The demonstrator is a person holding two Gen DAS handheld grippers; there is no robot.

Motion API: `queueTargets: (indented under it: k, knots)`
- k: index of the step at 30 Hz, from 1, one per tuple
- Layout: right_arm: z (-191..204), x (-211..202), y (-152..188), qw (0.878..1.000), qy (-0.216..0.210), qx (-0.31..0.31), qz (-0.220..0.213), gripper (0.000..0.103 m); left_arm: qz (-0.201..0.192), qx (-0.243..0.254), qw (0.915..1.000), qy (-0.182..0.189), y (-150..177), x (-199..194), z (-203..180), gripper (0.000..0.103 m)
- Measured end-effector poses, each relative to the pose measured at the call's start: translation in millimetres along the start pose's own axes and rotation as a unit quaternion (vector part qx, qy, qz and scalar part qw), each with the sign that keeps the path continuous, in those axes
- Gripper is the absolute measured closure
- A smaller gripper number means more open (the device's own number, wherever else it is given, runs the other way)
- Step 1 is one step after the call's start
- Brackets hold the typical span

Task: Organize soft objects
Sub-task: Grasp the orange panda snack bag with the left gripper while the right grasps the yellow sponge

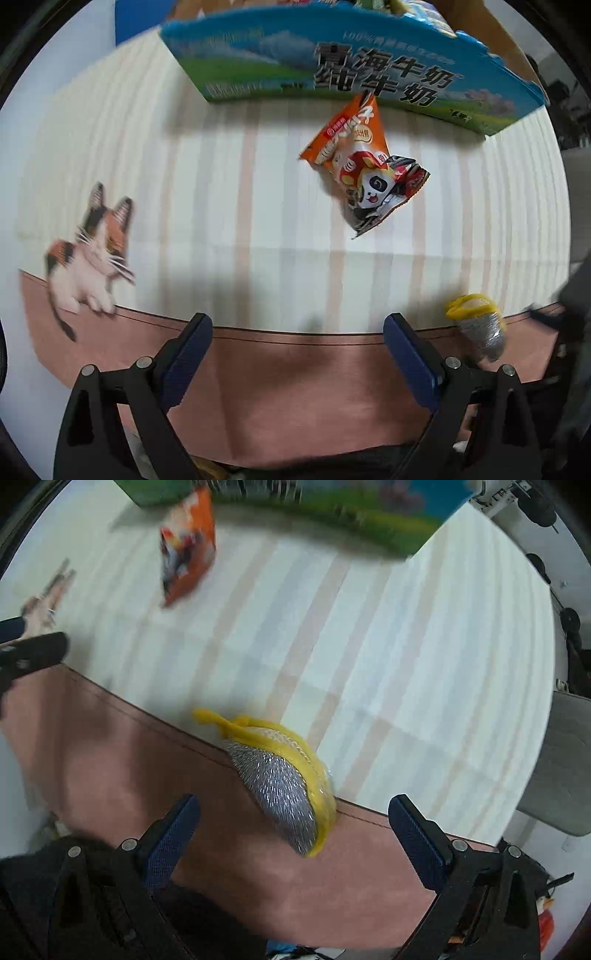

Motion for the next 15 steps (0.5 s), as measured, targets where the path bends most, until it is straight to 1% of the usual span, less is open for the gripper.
queueTargets:
  k: [1, 2, 3, 4, 5, 8, 9, 10, 12, 13, 14, 15]
  knots:
    - [2, 10, -2, 1.000, -0.011, 0.006, 0.008, 0.010, -0.002, -0.007, 0.9999, 0.008, -4, 0, 0, 0.008]
    - [2, 17, -3, 1.000, -0.018, 0.011, 0.012, 0.021, -0.007, -0.013, 0.9998, 0.009, -9, -1, 0, 0.008]
    - [0, 23, -4, 1.000, -0.017, 0.022, 0.014, 0.026, -0.012, -0.021, 0.9997, 0.008, -15, -3, 1, 0.008]
    - [-1, 26, -4, 0.999, -0.018, 0.030, 0.013, 0.035, -0.018, -0.028, 0.9993, 0.018, -22, -6, 0, 0.008]
    - [-5, 28, -3, 0.999, -0.026, 0.044, 0.009, 0.048, -0.018, -0.036, 0.9986, 0.032, -28, -8, -1, 0.008]
    - [-25, 29, 0, 0.993, -0.067, 0.098, -0.002, 0.056, -0.002, -0.059, 0.9941, 0.091, -49, -7, -7, 0.008]
    - [-31, 28, 2, 0.991, -0.076, 0.112, -0.006, 0.056, 0.002, -0.068, 0.9920, 0.107, -55, -6, -8, 0.008]
    - [-40, 26, 3, 0.987, -0.088, 0.131, -0.010, 0.057, 0.006, -0.078, 0.9883, 0.131, -62, -5, -10, 0.008]
    - [-52, 22, 5, 0.983, -0.106, 0.151, -0.015, 0.057, 0.015, -0.098, 0.9811, 0.166, -75, -2, -12, 0.008]
    - [-59, 21, 6, 0.981, -0.111, 0.159, -0.018, 0.057, 0.021, -0.108, 0.9773, 0.181, -81, 1, -13, 0.008]
    - [-66, 19, 6, 0.979, -0.113, 0.167, -0.020, 0.057, 0.025, -0.117, 0.9753, 0.185, -87, 5, -13, 0.008]
    - [-70, 18, 6, 0.978, -0.115, 0.171, -0.022, 0.057, 0.027, -0.121, 0.9751, 0.184, -92, 7, -15, 0.010]
Point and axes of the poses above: each gripper's, at about its wrist camera, not at the fingertips, and x roughly the way its jaws point, z to its left, y to its underside, the point moved 6 cm from there along x, roughly the way its jaws point, and after that the axes turned 15 degrees about z, right-handed, at the moved point
